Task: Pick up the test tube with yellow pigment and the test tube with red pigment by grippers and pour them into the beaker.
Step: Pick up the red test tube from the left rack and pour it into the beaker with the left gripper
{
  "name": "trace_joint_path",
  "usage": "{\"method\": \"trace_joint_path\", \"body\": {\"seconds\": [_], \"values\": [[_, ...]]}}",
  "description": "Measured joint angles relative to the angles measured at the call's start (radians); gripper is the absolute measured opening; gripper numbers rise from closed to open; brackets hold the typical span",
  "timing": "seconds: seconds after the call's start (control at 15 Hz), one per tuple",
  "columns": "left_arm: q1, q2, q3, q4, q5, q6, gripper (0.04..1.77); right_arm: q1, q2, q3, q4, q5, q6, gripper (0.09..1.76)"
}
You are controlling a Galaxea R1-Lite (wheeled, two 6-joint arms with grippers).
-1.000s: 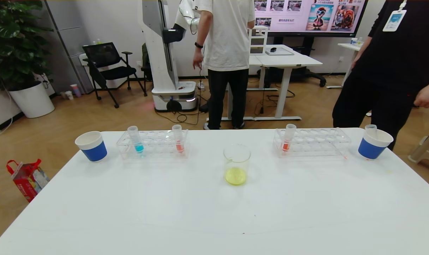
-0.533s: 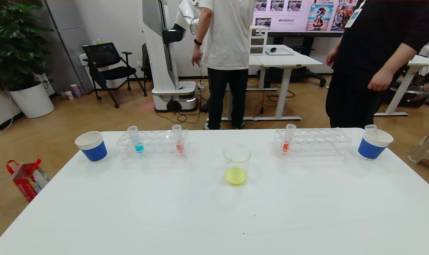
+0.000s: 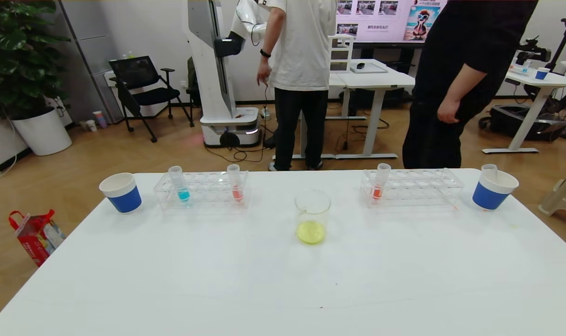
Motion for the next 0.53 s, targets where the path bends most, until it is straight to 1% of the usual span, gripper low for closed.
{"method": "trace_joint_path", "body": {"seconds": [0.07,0.2,0.4,0.47,0.53], "values": [[-0.003,0.077,-0.027,-0.056,0.0,-0.001,1.75,0.0,0.0,0.0,0.0,0.0,0.0,1.74],[-0.007,0.278,-0.072,-0.233,0.001,0.0,1.75,0.0,0.0,0.0,0.0,0.0,0.0,1.74],[-0.022,0.583,-0.104,-0.501,0.011,0.005,1.75,0.0,0.0,0.0,0.0,0.0,0.0,1.74],[-0.04,0.672,-0.112,-0.577,0.029,0.004,1.75,0.0,0.0,0.0,0.0,0.0,0.0,1.74],[-0.072,0.773,-0.12,-0.661,0.062,-0.001,1.75,0.0,0.0,0.0,0.0,0.0,0.0,1.74]]}}
